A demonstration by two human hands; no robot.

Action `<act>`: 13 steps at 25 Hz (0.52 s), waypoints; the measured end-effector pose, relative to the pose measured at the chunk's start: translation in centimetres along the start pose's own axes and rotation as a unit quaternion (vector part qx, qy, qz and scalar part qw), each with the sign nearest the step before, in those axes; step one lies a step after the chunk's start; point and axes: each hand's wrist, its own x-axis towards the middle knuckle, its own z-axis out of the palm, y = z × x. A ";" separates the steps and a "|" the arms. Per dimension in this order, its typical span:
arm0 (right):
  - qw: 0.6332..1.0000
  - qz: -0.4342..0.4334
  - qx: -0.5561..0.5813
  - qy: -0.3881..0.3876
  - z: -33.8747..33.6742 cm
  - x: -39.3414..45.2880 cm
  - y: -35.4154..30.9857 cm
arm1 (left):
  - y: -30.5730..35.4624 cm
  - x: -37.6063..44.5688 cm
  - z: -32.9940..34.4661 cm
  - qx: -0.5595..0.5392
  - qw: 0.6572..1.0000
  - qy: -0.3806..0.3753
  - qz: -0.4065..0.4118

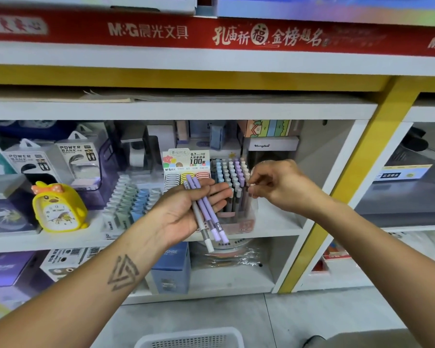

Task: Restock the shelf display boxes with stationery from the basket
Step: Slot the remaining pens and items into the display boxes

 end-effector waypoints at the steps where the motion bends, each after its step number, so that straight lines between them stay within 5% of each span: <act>1: 0.999 0.006 -0.033 -0.008 0.0 0.1 0.1 | 0.1 0.0 0.0 -0.009 1.000 -0.005 0.000; 5: 0.986 -0.021 -0.167 -0.004 0.1 0.2 -0.9 | 0.4 0.0 0.1 -0.039 0.999 -0.021 0.019; 7: 0.999 -0.037 -0.024 0.023 0.4 -0.3 -2.8 | 0.5 0.1 0.3 -0.048 0.997 -0.024 0.049; 10: 0.958 0.049 0.238 -0.154 1.0 -1.1 -5.3 | 0.8 0.0 0.8 -0.086 0.992 -0.031 0.089; 13: 0.932 0.082 0.300 -0.186 1.1 -1.0 -5.3 | 1.2 0.1 0.8 -0.099 0.989 -0.019 0.106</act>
